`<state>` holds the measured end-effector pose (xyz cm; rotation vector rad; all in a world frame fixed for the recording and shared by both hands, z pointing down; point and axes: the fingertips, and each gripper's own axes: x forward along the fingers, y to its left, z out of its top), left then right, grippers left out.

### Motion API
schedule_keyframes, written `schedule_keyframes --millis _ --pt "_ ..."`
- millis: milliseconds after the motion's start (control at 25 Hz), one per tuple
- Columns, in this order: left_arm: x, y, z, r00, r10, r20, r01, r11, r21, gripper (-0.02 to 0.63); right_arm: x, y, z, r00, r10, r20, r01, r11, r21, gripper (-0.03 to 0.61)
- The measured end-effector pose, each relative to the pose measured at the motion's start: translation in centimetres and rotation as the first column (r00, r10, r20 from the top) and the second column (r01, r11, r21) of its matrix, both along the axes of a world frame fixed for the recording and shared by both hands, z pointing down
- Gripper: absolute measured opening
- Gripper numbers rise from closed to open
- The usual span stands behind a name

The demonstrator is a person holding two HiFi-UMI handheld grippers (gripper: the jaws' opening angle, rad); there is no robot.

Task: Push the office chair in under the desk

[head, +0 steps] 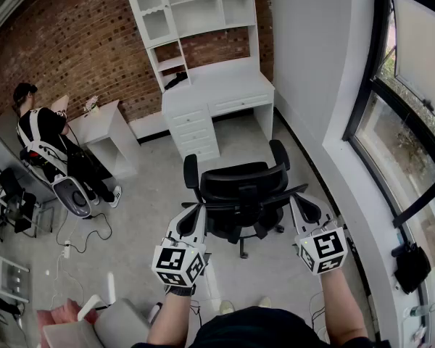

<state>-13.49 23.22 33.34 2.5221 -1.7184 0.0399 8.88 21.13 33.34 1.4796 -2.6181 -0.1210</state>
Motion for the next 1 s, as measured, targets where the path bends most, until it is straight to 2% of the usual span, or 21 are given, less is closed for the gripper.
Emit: schedule_keyframes --millis 600,720,1000 --pt "0.9 -0.1 0.4 1.0 -0.017 -0.008 0.017 1.0 -0.012 0.005 0.3 -0.3 0.0 0.999 -0.036 -0.023 0.036 0.999 0.005 0.005" --pt "1.1 -0.3 0.2 1.0 0.003 -0.02 -0.003 1.0 0.002 0.006 0.3 -0.3 0.1 0.998 -0.063 -0.026 0.064 0.998 0.004 0.005" --pt "1.6 0.3 1.7 0.998 0.047 0.047 -0.047 0.999 0.008 0.006 2.9 -0.2 1.9 0.992 -0.112 -0.055 0.111 0.994 -0.009 0.006"
